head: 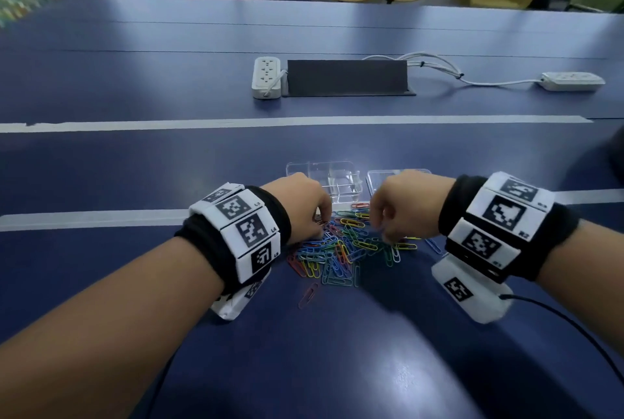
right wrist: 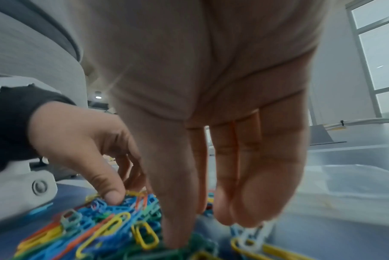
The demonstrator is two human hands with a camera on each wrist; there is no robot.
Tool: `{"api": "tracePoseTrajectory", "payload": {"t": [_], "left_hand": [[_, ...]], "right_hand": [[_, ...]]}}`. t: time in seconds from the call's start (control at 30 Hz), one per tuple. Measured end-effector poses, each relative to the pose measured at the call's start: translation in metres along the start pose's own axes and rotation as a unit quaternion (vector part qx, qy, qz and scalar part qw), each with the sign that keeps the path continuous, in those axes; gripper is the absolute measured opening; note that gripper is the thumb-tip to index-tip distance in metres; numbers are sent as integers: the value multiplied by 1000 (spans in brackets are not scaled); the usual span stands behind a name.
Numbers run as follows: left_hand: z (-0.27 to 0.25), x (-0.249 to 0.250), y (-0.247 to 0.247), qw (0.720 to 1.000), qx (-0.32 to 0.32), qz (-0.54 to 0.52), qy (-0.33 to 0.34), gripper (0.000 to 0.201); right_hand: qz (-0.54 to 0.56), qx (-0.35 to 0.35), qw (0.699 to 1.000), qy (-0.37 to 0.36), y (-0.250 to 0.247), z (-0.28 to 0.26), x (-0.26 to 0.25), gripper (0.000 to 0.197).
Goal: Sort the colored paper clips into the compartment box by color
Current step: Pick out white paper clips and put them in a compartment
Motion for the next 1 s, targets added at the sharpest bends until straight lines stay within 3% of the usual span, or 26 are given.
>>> {"api": "tracePoseTrajectory", "payload": {"t": [0.07,0.17,0.3,0.43,0.57,0.63,0.8,1.0], "left_hand": [[1,-2,3,1000,-22,4,-8,38],[-2,-6,5,999,-47,2,-13,47],[-5,-11,-1,1000,-6,-10,-21,28],[0,-4,-3,1000,14,-1,-6,18],[8,2,5,999,-30,44,-9,20],[9,2,5,998,-35,50,-19,15],[4,-1,1,998,-20,51,-8,13],[-4,-4,-3,999,30,12,-4,8]], "right_hand": [[-3,-9,1000,-5,7,0,6,28],[47,-5,999,-9,4,-2,15,19],[78,55,995,31,-10,2,34,19],[52,34,995,79,0,4,41,14],[59,35,994,80,4,5,39,5],[68,37,994,78,7,7,40,11],[94,44,992,66,9,8,40,23],[177,61,981,46,-5,-6,37,16]]}}
Point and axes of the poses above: each hand's wrist, its own z-axis towards the middle knuckle, its own y-axis out of the palm, x = y × z, the point moved 7 cm from there along z, towards the middle knuckle, and after that the axes turned 15 degrees about y, right-handed, at the moved point
